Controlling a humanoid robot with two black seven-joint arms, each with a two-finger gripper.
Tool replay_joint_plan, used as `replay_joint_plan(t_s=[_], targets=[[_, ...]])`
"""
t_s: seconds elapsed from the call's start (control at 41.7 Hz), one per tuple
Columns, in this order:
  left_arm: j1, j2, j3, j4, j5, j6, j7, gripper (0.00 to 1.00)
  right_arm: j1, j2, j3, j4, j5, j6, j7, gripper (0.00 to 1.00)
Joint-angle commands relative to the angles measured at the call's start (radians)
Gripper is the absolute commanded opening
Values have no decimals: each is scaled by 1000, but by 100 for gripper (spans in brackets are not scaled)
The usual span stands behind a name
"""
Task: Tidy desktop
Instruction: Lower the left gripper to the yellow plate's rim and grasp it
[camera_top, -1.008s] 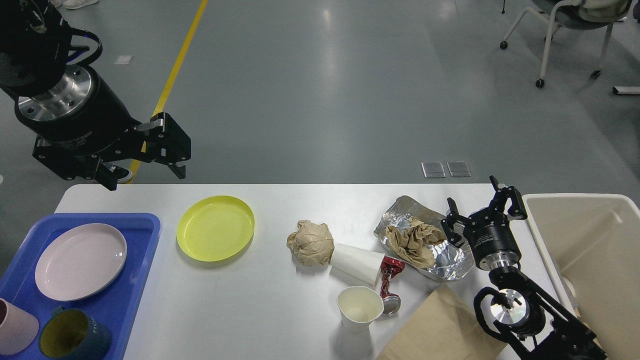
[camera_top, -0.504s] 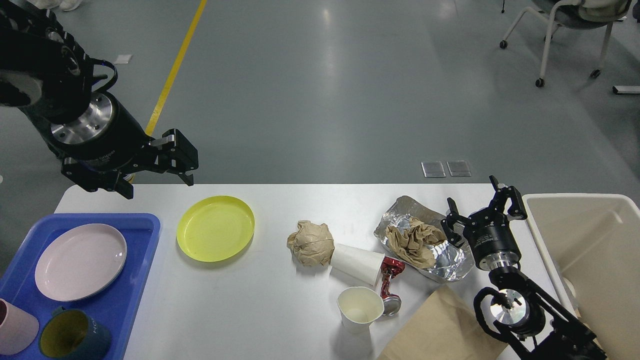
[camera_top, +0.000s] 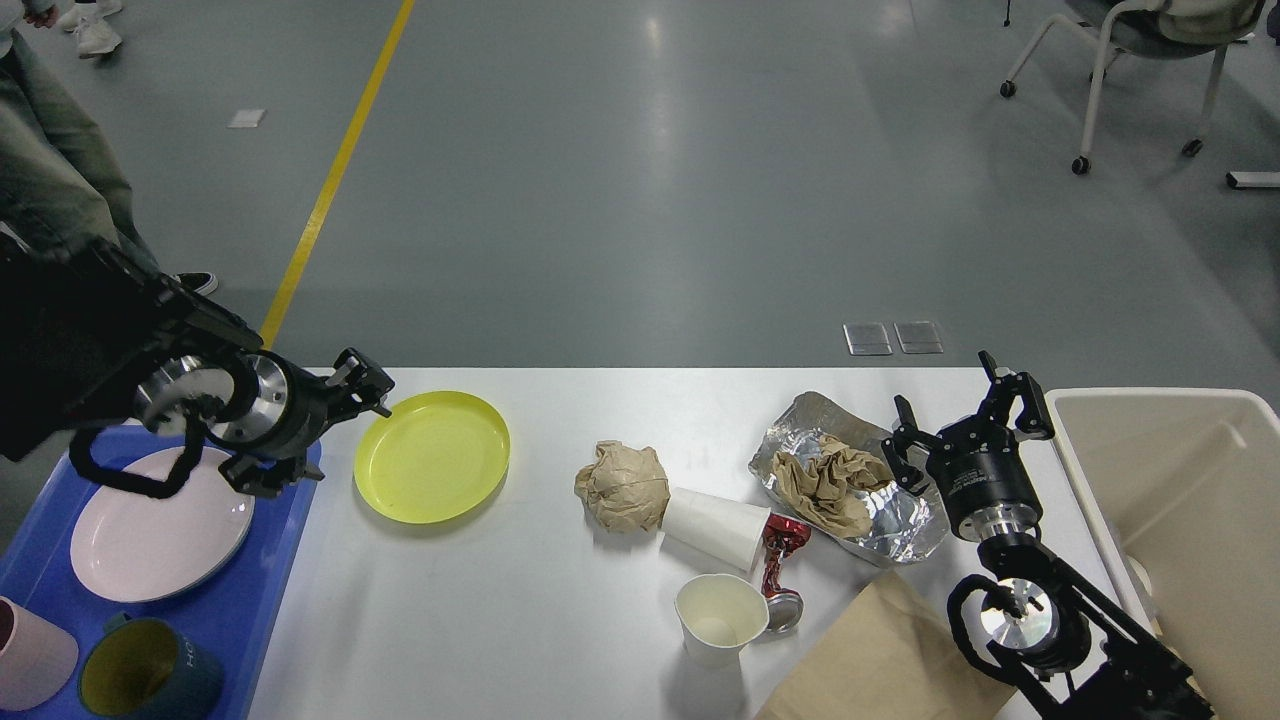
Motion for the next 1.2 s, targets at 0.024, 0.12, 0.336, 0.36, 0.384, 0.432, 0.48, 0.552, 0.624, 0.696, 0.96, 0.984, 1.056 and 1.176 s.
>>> replay_joint_plan(t_s=[0.024,0.12,0.336,0.36,0.384,0.432,0.48,0.552,0.624,0.696,0.96,0.984,1.056,1.176], targets=[[180,33,-116,64,-34,169,-9,93,0,0,0,0,0,0,0,100],[296,69,-168,169,7,169,-10,95,0,0,0,0,0,0,0,100],[456,114,-306,296,70,173,-11,94,0,0,0,0,0,0,0,100],[464,117,-320,301,70,172,-12,95,0,0,0,0,0,0,0,100],[470,119,-330,307,70,170,-9,95,0,0,0,0,0,0,0,100],[479,122,-344,328,70,169,-4,95,0,0,0,0,0,0,0,100],[493,123,-352,351,71,169,-3,95,0,0,0,0,0,0,0,100],[513,123,-361,394,73,167,-3,95,0,0,0,0,0,0,0,100],[565,120,-413,449,90,164,0,96,0,0,0,0,0,0,0,100],[618,114,-456,488,101,164,-1,96,0,0,0,0,0,0,0,100],[709,96,-571,571,122,161,2,95,0,0,0,0,0,0,0,100],[709,93,-571,572,122,161,2,95,0,0,0,0,0,0,2,100],[709,92,-571,574,122,161,0,93,0,0,0,0,0,0,0,100],[711,92,-571,578,124,161,0,86,0,0,0,0,0,0,0,100]])
